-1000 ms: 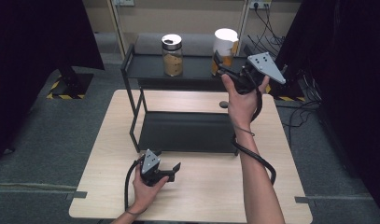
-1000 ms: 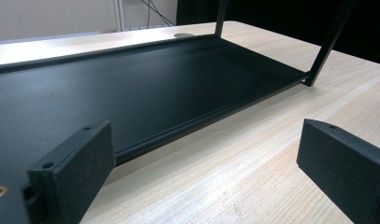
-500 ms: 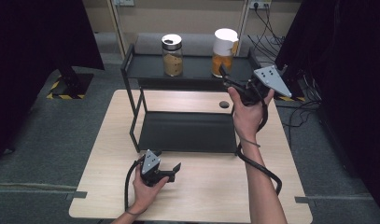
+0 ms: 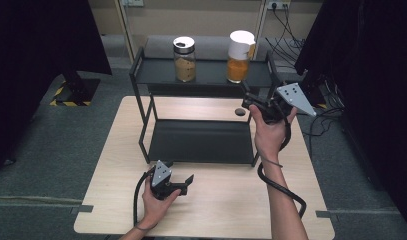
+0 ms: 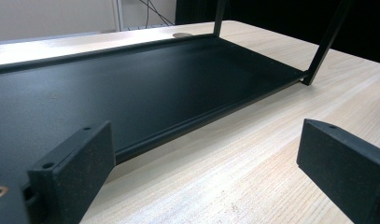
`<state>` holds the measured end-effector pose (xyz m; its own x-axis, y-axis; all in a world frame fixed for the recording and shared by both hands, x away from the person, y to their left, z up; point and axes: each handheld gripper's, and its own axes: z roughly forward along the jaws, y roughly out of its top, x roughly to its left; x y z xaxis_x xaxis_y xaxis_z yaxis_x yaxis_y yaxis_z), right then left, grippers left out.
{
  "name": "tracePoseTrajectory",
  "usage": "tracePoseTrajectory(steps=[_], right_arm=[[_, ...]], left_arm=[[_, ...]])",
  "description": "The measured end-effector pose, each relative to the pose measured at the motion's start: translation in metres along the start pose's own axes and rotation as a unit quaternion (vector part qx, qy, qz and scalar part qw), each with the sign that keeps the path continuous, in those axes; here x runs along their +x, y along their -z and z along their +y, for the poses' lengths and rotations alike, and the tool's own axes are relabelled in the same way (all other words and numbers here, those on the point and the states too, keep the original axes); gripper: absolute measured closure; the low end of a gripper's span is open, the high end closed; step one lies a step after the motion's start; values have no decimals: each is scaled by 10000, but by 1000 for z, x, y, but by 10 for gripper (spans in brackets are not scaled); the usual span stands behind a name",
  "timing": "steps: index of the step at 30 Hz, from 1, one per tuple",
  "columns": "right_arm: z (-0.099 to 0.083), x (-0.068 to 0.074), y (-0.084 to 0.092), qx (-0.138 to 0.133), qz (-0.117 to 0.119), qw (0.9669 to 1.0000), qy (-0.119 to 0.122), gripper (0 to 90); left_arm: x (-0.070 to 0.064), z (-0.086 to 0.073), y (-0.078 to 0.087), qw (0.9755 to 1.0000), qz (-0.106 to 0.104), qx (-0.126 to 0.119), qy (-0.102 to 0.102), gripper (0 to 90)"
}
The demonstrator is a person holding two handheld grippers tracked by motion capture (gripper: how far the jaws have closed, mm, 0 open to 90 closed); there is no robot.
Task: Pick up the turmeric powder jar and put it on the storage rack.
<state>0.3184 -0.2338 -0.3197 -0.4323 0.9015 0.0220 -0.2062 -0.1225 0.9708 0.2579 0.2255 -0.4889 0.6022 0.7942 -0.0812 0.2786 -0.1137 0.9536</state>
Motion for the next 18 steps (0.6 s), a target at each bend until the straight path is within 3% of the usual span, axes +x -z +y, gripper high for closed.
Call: tracePoseTrajectory(steps=[18], right_arm=[[-14, 3, 25, 51, 265, 9995, 170, 20]], left_arm=[[1, 0, 0, 10000, 2, -4, 27, 36]])
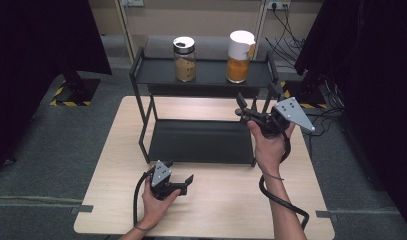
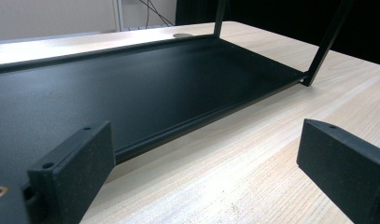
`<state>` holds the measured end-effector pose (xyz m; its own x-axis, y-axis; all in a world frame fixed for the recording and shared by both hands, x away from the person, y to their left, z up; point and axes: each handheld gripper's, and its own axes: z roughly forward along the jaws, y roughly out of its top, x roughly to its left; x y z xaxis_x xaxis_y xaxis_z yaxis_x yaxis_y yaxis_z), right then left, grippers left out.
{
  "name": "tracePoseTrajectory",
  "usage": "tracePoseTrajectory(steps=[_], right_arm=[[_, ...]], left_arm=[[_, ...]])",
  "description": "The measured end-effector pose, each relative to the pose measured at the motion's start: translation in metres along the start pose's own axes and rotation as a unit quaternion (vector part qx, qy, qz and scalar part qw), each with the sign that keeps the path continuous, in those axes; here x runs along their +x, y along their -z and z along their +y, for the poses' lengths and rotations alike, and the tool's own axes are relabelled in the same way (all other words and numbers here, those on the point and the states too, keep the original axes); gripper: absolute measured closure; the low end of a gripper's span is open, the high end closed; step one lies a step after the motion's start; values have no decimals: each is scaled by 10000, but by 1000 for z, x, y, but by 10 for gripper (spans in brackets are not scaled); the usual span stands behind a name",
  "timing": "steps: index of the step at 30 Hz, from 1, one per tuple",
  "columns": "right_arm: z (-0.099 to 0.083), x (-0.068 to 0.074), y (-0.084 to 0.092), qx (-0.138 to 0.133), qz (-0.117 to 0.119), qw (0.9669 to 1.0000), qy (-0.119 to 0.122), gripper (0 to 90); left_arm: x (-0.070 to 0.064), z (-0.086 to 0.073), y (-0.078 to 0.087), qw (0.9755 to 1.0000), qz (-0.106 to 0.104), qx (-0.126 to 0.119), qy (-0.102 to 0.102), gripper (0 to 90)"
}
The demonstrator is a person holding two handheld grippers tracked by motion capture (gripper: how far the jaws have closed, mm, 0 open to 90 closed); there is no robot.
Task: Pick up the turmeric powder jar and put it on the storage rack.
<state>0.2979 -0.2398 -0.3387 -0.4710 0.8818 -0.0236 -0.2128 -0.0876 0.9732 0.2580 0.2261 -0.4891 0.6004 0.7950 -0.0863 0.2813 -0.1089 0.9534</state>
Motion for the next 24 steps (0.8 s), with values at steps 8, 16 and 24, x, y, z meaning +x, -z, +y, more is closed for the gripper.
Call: tracePoseTrajectory(steps=[8, 16, 24], right_arm=[[-7, 2, 11, 105, 38, 9999, 35, 20], [-15, 6, 23, 185, 118, 9997, 89, 20], [-21, 10, 31, 277, 183, 9994, 132, 20]], left_arm=[[0, 0, 0, 10000, 0, -8, 13, 36], [1, 0, 0, 10000, -5, 8, 26, 36], [0, 0, 0, 10000, 2, 0, 16, 36]])
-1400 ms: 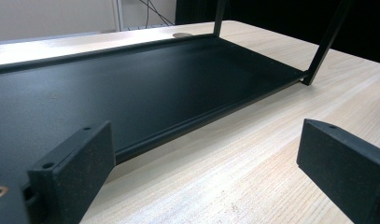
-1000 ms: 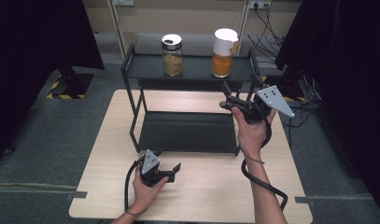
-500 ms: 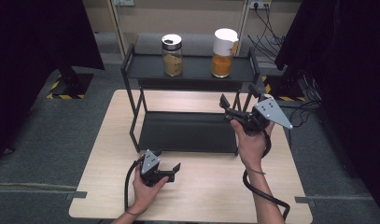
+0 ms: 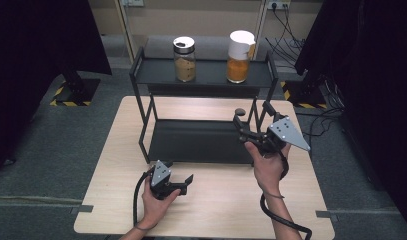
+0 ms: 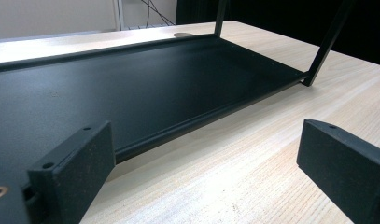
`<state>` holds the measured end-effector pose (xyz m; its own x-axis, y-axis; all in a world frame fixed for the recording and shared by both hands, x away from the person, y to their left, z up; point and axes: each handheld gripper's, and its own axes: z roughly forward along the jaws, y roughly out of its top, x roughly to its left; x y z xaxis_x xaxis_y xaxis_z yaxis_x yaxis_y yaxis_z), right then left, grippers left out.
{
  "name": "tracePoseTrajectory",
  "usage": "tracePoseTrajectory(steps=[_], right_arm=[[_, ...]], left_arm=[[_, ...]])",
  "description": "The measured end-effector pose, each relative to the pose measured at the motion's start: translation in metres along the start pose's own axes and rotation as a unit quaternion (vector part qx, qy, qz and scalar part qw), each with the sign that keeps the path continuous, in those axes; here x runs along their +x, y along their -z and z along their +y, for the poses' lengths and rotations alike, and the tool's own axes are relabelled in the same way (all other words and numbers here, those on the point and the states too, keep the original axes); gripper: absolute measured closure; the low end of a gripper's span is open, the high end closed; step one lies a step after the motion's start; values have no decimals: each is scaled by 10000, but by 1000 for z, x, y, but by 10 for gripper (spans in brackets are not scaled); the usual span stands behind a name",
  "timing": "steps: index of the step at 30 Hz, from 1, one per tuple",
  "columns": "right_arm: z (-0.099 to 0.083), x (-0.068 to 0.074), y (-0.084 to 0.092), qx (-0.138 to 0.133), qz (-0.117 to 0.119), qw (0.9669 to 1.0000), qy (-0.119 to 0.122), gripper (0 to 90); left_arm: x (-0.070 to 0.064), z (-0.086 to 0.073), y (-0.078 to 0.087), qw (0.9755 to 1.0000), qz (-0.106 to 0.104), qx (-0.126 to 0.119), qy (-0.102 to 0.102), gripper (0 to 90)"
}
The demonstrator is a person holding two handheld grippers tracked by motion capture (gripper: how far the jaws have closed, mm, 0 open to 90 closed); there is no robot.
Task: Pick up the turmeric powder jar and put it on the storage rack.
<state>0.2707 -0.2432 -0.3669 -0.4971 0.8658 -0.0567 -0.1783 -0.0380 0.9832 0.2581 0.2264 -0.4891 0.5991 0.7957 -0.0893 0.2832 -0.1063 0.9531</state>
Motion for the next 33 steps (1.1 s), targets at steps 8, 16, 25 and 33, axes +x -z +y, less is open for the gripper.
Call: tracePoseTrajectory(steps=[8, 16, 25, 33], right_arm=[[-12, 2, 12, 139, -7, 9999, -54, 20], [-23, 4, 23, 309, 9, 9995, -85, 20], [-41, 6, 36, 607, 40, 9981, -107, 20], [-61, 8, 47, 849, 33, 9960, -277, 20]], left_arm=[[0, 0, 0, 10000, -2, 11, -3, 36], [0, 0, 0, 10000, 1, 8, 8, 36], [0, 1, 0, 10000, 6, 20, -4, 36], [0, 1, 0, 10000, 22, 17, -3, 36]])
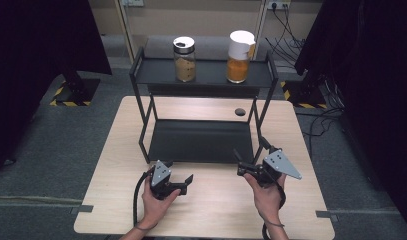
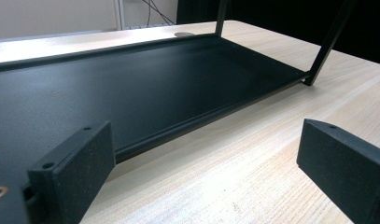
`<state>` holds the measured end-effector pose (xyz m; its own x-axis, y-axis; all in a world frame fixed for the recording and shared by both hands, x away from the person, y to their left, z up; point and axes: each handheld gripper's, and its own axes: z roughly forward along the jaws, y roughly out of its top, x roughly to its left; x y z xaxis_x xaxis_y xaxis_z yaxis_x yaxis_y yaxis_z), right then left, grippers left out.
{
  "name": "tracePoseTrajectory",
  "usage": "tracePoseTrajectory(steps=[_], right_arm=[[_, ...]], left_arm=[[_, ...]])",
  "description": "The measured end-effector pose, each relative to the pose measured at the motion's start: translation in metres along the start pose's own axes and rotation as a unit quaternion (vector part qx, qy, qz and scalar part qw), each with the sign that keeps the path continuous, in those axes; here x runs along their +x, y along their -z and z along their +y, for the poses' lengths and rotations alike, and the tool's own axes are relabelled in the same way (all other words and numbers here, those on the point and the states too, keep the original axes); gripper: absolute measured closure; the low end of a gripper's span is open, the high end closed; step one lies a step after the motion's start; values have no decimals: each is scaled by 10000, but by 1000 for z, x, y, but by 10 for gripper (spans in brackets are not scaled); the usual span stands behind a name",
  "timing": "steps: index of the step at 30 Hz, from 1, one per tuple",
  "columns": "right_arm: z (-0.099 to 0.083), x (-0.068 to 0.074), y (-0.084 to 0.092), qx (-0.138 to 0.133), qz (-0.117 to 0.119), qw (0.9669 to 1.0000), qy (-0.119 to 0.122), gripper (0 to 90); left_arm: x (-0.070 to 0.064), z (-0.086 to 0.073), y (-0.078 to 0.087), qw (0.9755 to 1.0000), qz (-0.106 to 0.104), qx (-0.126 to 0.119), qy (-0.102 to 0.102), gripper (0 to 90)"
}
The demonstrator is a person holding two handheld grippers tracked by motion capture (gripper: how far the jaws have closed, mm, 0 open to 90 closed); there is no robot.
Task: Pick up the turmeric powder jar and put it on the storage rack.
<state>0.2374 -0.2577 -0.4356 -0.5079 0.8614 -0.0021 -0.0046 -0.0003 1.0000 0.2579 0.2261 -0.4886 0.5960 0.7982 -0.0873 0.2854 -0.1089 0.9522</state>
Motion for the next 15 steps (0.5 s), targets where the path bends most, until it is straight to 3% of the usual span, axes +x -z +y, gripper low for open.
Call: tracePoseTrajectory(steps=[15], right_arm=[[-35, 3, 4, 537, 31, 9984, -166, 21]], left_arm=[[2, 0, 0, 10000, -2, -10, 83, 36]])
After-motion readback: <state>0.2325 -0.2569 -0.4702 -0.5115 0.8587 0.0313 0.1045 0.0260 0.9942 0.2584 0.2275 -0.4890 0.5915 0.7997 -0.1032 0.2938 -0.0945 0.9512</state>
